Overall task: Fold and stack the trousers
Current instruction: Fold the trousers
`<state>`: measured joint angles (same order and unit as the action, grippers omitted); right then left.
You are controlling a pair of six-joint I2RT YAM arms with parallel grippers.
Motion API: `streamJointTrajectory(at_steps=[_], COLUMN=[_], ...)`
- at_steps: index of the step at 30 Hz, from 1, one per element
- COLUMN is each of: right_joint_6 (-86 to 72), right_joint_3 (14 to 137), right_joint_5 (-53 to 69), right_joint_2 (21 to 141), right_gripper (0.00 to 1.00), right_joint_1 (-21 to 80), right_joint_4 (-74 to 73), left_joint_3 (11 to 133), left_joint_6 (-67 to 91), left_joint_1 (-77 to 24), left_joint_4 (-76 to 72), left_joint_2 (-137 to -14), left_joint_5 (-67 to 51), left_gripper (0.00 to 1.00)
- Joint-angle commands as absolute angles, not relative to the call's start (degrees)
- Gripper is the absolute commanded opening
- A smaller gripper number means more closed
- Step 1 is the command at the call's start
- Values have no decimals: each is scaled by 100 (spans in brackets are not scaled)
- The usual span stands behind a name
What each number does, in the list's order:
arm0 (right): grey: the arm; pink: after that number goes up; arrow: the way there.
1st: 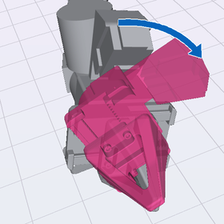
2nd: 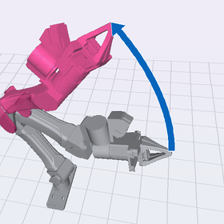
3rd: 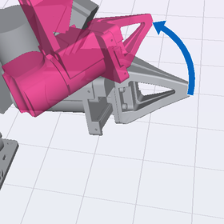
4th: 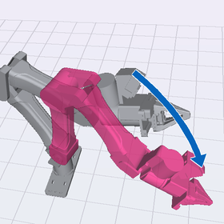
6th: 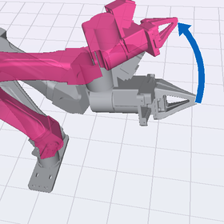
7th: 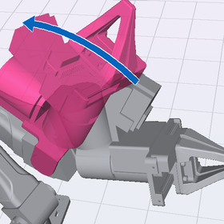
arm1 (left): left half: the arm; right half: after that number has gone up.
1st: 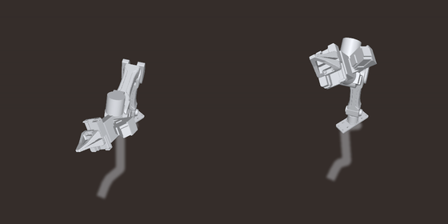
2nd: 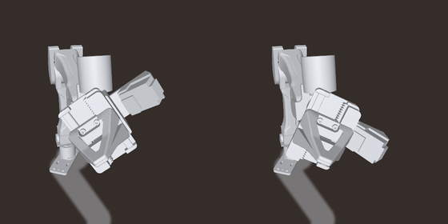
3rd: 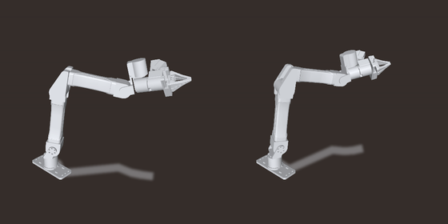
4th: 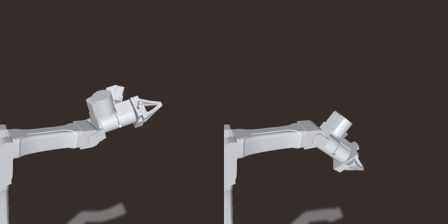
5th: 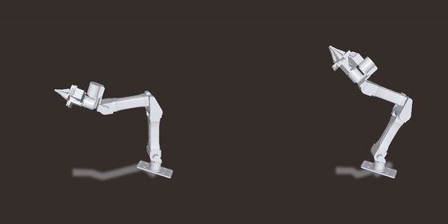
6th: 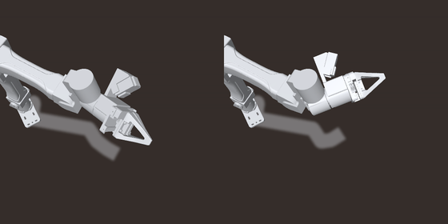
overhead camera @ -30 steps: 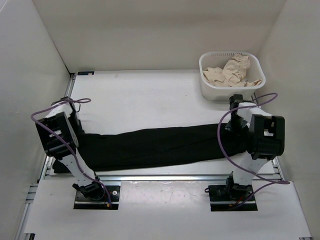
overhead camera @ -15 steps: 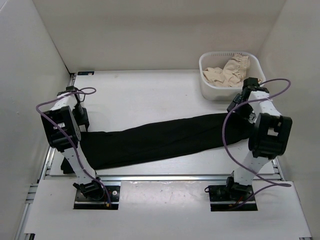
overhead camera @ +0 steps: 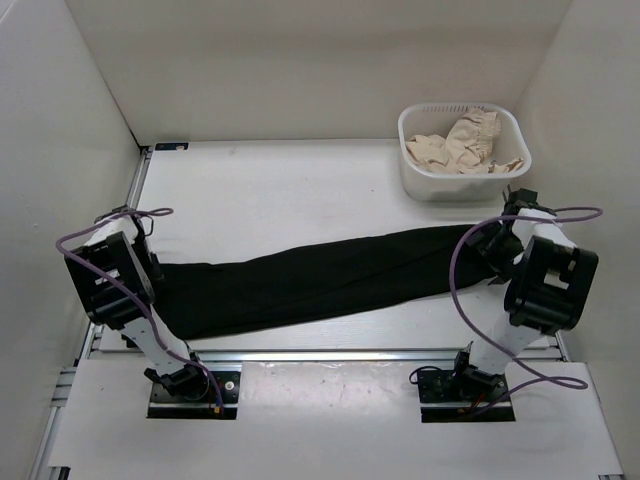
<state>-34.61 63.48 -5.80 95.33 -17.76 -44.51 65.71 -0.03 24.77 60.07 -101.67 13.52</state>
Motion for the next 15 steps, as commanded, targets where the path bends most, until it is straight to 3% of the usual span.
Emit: streamJointTrajectory(at_steps=[1,4,5,6,8,11,12,13,15], right_joint_6=[-3814,-4025,-4121,-4218,-4280,-4280,-4280,-4280,-4342], right_joint_3=[6337,6407,6459,6460,6198,6144,6144,6144,6257], right_joint_5=[-19,35,-156,-341,-343,-281,-342,-395,-788], right_joint_2=[10009,10457,10520,10573,10573,10573,10634,10635,10522], right_gripper=[99,93,85,68,62,30,11,4,0], right_joint_1=[-1784,-1784,-1784,-1784,-1836,-1837,-1898,-1959,-1960], right_joint_4=[-3253,-3243,-3365,-3462,-3235,-3103,-3103,-3103,-3347], left_joint_3=[6276,5996,5925,5854,5749,6046,6177,6292,6538], left_joint_6=[0,0,0,0,0,0,0,0,0], left_joint_1=[2505,2505,2505,2505,2505,2505,2444,2295,2040], left_joint_4=[5880,5513,5415,5301,4985,4913,4913,4913,4913], left_joint_2=[-10098,-10300,-10301,-10475,-10643,-10924,-11047,-11100,-11231], left_joint_5=[1459,1546,1547,1660,2003,1724,1601,1452,1450], left_gripper=[56,56,56,56,54,53,53,53,53])
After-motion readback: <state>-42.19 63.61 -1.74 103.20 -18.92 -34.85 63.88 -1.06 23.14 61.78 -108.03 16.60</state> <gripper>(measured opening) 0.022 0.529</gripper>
